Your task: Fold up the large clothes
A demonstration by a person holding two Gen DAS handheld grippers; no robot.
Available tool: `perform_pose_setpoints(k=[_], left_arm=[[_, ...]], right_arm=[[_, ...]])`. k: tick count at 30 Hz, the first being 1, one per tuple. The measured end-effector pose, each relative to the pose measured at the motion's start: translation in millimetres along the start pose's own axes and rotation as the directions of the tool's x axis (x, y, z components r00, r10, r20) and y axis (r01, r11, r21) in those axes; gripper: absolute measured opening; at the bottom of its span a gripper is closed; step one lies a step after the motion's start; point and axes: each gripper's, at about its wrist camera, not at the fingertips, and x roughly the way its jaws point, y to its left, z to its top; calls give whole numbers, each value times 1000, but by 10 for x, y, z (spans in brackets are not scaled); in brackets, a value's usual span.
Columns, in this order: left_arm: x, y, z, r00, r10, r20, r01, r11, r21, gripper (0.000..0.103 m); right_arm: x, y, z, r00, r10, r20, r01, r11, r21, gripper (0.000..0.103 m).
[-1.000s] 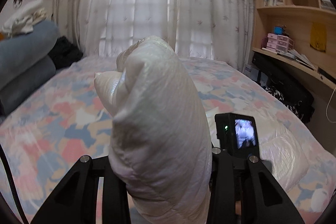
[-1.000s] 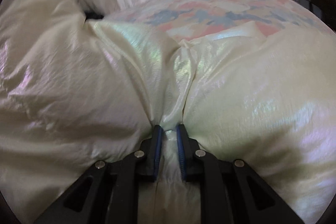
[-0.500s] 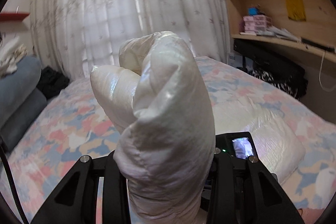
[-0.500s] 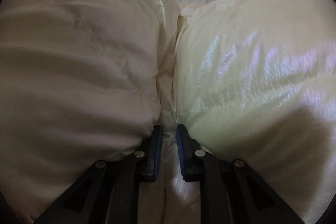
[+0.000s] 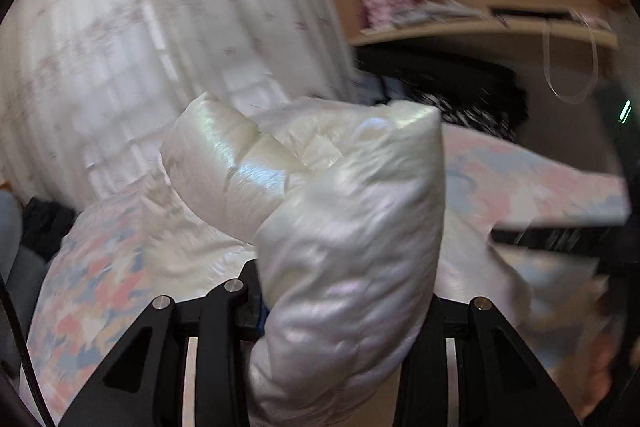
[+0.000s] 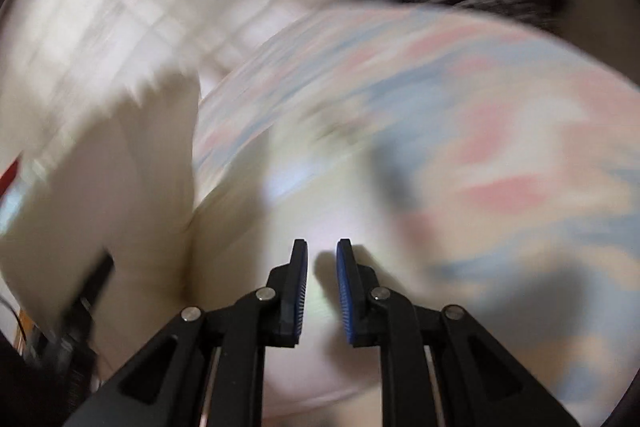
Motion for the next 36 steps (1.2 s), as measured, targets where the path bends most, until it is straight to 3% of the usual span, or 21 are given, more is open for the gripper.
perform_pose_setpoints(k=[4, 7, 13, 15, 17, 19, 21, 22, 25, 30, 32, 36], left_arm=[[319, -552, 13, 1000, -10, -26, 12, 996, 89, 36], [416, -916, -51, 1000, 12, 2, -12, 987, 163, 36], [501, -1286, -430, 993, 66, 98, -94, 945, 314, 38], [470, -1282, -423, 994, 45, 98, -73, 949, 307, 39], [430, -1210, -367, 997, 4, 81, -27, 958, 284, 45], [367, -1134, -323, 997, -58, 57, 40, 961, 272, 68], [275, -1044, -294, 992, -118, 38, 104, 959, 262, 83], [236, -1027, -265, 990, -137, 38, 123, 958, 259, 85], [50, -922, -223, 979, -199, 33, 186, 954, 234, 86], [-325, -482, -130, 965, -261, -7, 260, 958, 118, 86], [-401, -175, -42, 967, -253, -21, 254, 965, 61, 86], [-347, 517, 49, 983, -181, -41, 178, 981, -71, 86]], right_arm=[[-241, -362, 108, 992, -76, 104, 67, 994, 82, 16], [-328, -535, 127, 984, -114, 140, 99, 989, 109, 16], [-161, -785, 59, 989, -123, 83, 110, 983, 148, 16], [-125, -815, -9, 991, -122, 63, 111, 982, 150, 16], [-132, -804, -89, 992, -113, 49, 105, 984, 141, 16], [-148, -774, -99, 994, -101, 45, 94, 987, 133, 16], [-200, -723, -93, 995, -90, 53, 83, 989, 118, 16], [-236, -694, -86, 995, -85, 59, 78, 991, 110, 16], [-351, -550, -30, 995, -68, 77, 63, 996, 68, 20], [-562, -192, 116, 994, -2, 108, 4, 1000, -14, 49], [-592, -6, 232, 994, 54, 95, -50, 998, -40, 54], [-494, 429, 512, 989, 134, 64, -124, 982, -140, 77]])
